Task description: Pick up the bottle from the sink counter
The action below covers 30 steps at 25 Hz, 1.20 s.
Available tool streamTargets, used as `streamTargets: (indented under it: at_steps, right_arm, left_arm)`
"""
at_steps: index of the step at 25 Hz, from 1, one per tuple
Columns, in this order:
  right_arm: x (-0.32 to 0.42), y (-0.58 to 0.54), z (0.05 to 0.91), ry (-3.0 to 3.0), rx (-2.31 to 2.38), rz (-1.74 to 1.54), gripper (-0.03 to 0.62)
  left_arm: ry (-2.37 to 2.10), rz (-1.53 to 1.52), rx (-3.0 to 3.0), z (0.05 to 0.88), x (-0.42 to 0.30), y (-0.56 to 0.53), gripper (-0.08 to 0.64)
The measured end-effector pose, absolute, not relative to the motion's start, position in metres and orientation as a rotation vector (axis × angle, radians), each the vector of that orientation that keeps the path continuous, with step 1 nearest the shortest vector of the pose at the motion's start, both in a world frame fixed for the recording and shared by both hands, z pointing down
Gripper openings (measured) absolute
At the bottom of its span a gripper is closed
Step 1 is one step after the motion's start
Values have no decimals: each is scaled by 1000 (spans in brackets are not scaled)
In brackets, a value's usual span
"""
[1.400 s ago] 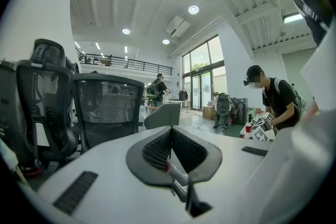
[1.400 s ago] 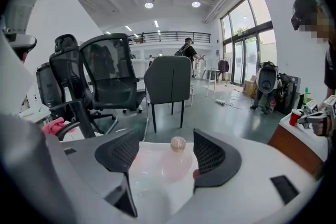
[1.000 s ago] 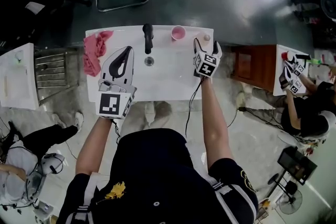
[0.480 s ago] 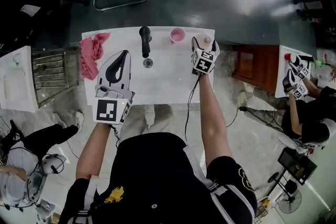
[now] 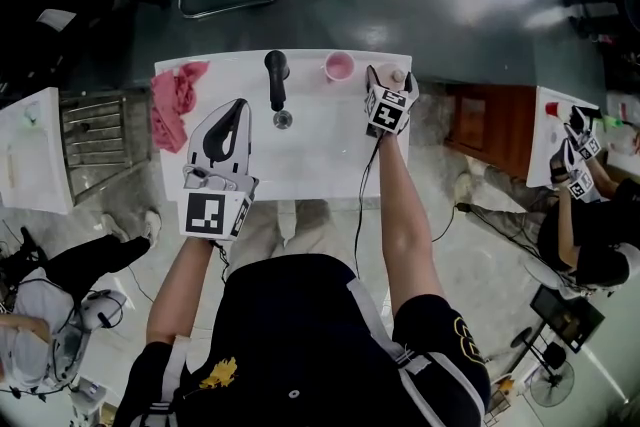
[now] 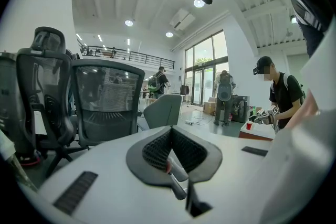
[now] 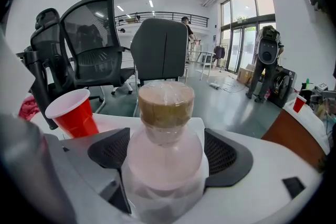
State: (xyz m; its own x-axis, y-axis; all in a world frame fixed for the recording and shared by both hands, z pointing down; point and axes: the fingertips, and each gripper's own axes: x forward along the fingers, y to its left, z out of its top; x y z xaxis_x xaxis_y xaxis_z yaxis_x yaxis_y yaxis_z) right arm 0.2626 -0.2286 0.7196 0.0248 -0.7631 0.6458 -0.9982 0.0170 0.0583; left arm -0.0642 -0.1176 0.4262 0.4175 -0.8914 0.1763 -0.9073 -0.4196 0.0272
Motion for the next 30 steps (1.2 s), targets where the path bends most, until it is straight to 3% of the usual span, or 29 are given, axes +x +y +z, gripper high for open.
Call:
streamTargets:
  at_steps: [30]
  right_arm:
    - [267, -238, 728, -1742, 1810, 613, 431]
  left_arm:
    - [-1605, 221, 2531, 431, -58, -112, 18]
